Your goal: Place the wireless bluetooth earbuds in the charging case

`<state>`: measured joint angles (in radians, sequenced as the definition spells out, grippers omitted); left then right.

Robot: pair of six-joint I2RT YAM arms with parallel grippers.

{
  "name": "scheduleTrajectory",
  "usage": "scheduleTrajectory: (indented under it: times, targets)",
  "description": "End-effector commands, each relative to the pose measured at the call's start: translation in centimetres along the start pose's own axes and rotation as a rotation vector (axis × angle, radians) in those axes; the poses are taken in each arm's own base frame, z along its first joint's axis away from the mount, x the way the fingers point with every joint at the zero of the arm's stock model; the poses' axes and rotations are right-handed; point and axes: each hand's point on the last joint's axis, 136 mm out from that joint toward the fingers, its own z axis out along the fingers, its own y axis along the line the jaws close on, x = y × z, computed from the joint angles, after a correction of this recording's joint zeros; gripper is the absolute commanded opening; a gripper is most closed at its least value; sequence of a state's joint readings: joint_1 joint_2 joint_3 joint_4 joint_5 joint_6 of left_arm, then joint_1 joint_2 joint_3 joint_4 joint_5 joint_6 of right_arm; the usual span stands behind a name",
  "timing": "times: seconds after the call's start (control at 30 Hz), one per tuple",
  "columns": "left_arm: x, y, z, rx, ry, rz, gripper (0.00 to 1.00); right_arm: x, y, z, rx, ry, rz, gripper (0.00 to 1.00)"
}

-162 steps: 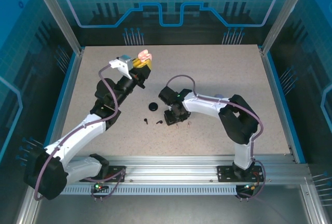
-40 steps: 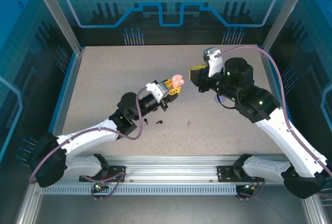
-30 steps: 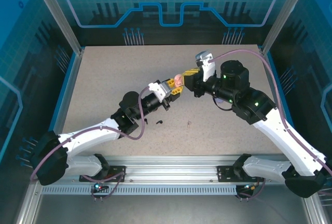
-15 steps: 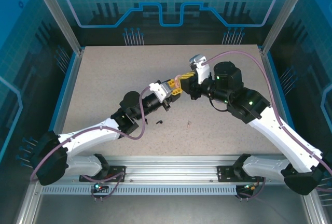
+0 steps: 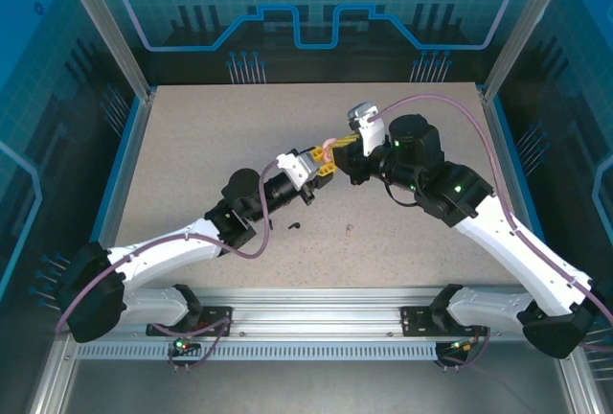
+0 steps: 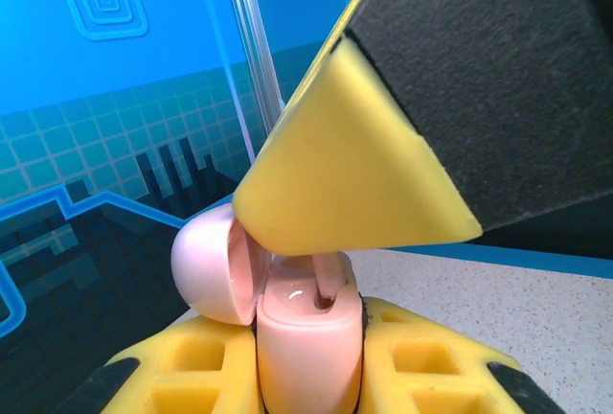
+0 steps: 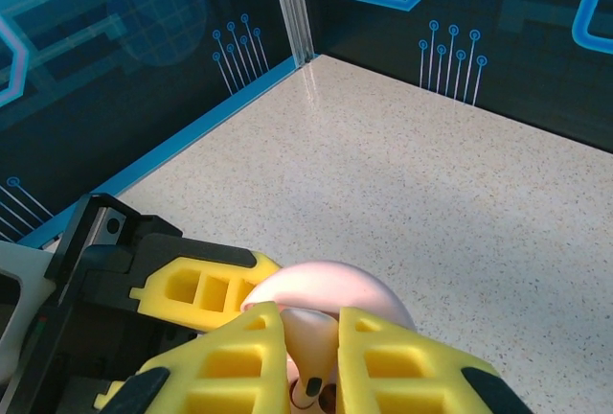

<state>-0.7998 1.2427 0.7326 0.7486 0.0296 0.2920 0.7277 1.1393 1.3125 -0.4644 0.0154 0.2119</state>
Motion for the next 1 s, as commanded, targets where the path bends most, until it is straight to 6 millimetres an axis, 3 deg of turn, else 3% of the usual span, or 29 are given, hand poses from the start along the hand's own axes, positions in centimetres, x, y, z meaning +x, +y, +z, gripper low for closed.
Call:
scheduleTrajectory:
  times: [0.0,0.3,0.43,0.5,0.6,0.67,0.97]
  targets:
    - [-3.6,0.5,0.0,-0.020,-0.089,0.031,0.00,1.2,0.0,0.2,-0.003,0.040,-0.019,0.14]
    - [-3.8,0.6,0.0,-0.019,-0.093,0.020,0.00,2.6,2.1,1.2,-0.121,0.119,-0.063,0.14]
    - [-3.8,0.6,0.1,-0.018,-0.092,0.018,0.00,3.2,2.1,1.8,-0.121,0.152,-0.077,0.13]
    - [-3.8,0.6,0.1,-0.018,-0.090,0.017,0.00,3.2,1.8,1.9,-0.101,0.153,-0.071,0.19]
    - [-3.6,0.6,0.1,-0.019,-0.084,0.010,0.00,2.2,1.4,1.4,-0.069,0.127,-0.054,0.27]
    - [-3.4,0.6,0.1,-0.022,-0.079,0.004,0.00,1.0,1.0,0.8,-0.039,0.096,-0.025,0.39]
    - [-2.7,0.7,0.2,-0.033,-0.072,-0.011,0.00,-5.3,0.5,-3.9,-0.015,-0.090,0.104,0.65]
